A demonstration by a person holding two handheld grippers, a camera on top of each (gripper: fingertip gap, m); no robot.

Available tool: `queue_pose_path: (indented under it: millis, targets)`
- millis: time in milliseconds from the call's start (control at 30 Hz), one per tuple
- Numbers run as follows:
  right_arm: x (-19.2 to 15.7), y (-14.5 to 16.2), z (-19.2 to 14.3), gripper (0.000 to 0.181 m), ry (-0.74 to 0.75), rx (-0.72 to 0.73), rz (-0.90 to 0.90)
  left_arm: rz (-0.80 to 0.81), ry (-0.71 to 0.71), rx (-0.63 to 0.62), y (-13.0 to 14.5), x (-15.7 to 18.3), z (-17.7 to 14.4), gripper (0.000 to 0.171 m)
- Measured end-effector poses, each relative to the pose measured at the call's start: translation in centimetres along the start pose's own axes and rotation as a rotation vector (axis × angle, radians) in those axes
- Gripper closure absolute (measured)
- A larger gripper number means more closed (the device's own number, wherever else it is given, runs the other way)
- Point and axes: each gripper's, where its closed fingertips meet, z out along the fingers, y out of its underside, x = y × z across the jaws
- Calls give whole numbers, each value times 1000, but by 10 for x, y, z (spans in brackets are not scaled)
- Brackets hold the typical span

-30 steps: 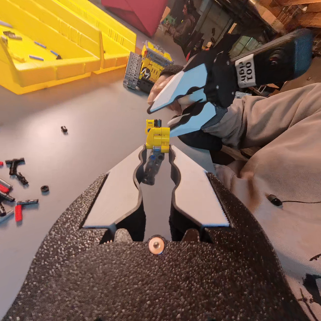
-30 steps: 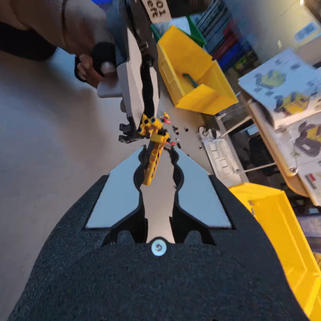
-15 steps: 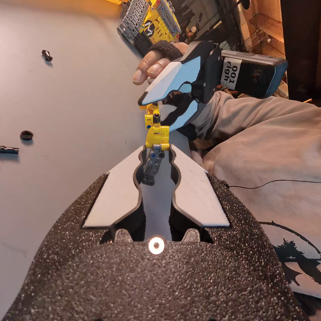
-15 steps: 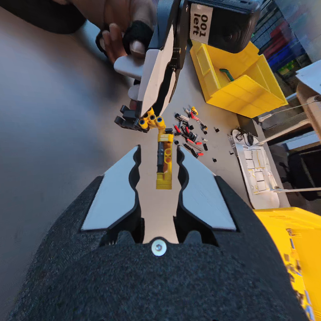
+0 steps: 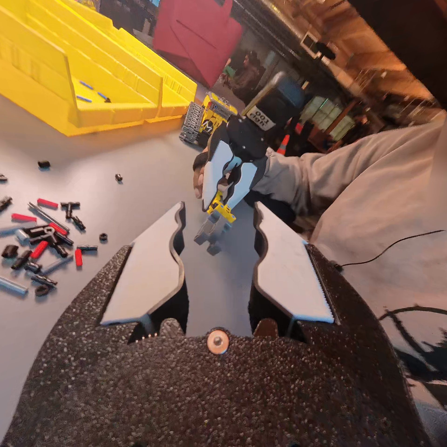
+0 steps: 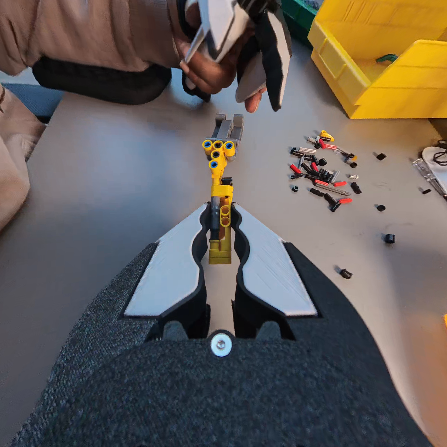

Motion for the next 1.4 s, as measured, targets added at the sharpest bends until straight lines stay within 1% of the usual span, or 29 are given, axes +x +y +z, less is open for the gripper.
queue_pose_path:
  millis: [33,100,133,167,200,267,333,400,533,567,600,633,667,700,767,800,833,867,967,1067,1167,1233,1333,1400]
  targets:
    - [-2,-3,-1,168,-16,21,19,83,-29,-29,5,3,6,110]
    - [-6,-9,-2,168,-33,54,35,225,-97,-144,24,3,18,111]
    - [-8,-12,-2,168,-44,67,40,278,-131,-198,33,1,23,118]
    - [-9,-14,-3,168,-50,75,48,319,-144,-227,39,2,28,132]
    - [-10,-13,-4,168,-61,70,51,338,-153,-221,39,4,31,137]
    - [-5,-10,-6,168,-42,60,65,323,-159,-206,36,5,32,143]
    - [-4,-15,-10,168,-58,96,106,312,-159,-209,35,4,31,144]
    - [-3,-20,-14,168,-65,116,109,297,-146,-216,34,6,30,144]
    - [-8,-18,-14,168,-106,86,105,280,-127,-233,35,7,26,145]
    - [-5,-7,-17,169,-100,30,87,269,-166,-205,28,0,15,145]
    - [6,12,-24,169,-53,-30,70,245,-202,-144,16,-9,-4,145]
    - [18,21,-36,169,-24,-10,127,228,-199,-98,6,-11,-21,145]
    - [23,20,-44,169,-31,42,192,247,-204,-115,8,-12,-28,145]
    - [24,16,-46,169,-35,55,197,264,-200,-153,14,-12,-24,145]
    - [17,6,-34,168,-50,55,138,210,-188,-190,26,-18,-5,144]
    - [16,4,-27,168,-54,47,132,210,-204,-254,37,-23,1,144]
    - [16,6,-22,168,-50,36,125,245,-237,-323,47,-29,4,144]
    - [15,8,-19,168,-49,29,119,278,-263,-353,52,-34,5,144]
    - [11,15,-15,168,-57,28,121,235,-247,-409,67,-35,8,144]
    - [10,13,-15,168,-33,56,102,246,-267,-443,77,-36,8,145]
    - [10,12,-15,168,-17,67,85,226,-257,-388,68,-31,8,133]
    - [9,9,-14,168,-4,79,67,227,-221,-310,54,-21,11,130]
    - [3,-5,-12,168,18,122,-4,209,-151,-187,34,1,23,135]
    - [0,-13,-9,168,61,131,-88,186,-123,-140,27,10,34,141]
